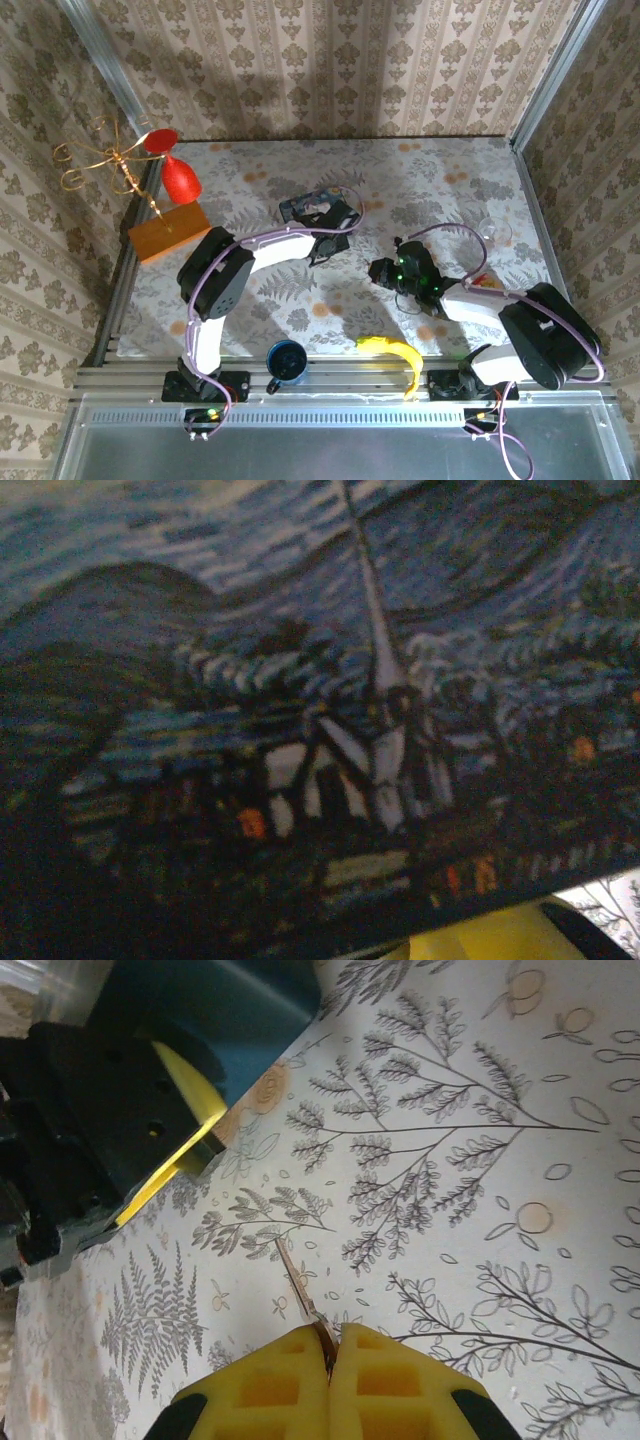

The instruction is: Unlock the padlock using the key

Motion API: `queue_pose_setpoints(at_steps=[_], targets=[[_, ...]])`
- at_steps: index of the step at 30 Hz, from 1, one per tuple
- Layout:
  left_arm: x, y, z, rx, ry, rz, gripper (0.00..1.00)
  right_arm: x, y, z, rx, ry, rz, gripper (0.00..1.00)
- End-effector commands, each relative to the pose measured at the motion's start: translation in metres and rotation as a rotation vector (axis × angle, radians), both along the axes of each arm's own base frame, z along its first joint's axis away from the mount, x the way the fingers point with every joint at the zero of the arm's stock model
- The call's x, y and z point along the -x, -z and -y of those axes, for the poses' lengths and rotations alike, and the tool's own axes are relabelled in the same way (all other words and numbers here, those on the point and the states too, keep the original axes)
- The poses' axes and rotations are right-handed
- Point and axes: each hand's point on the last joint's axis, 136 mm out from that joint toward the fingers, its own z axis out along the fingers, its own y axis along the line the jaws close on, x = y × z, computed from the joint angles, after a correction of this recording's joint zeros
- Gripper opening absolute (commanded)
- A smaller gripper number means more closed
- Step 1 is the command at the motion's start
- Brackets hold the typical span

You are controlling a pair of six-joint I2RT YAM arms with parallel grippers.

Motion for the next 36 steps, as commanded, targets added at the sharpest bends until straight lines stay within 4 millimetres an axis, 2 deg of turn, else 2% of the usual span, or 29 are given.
queue_pose_setpoints(at_steps=[1,11,17,29,36], targets=[[-0.004,-0.034,0.014,0.164,-0.026,-0.025,0.0,-0.003,-0.007,-0.01,-0.033,-0.072,0.09,0.0],[-0.004,-0.049,0.016,0.296,-0.045,-0.083,0.0,-0.002,-0.001,-0.018,-0.041,-0.115,0.127,0.0],[0.002,-0.045,0.025,0.355,-0.051,-0.135,0.0,-0.005,-0.003,-0.025,-0.022,-0.141,0.15,0.0],[0.004,-0.043,0.023,0.361,-0.057,-0.145,0.0,-0.024,-0.017,-0.035,-0.046,-0.134,0.216,0.0],[0.005,-0.042,0.025,0.372,-0.057,-0.153,0.0,-0.037,-0.019,-0.043,-0.101,-0.129,0.227,0.0]])
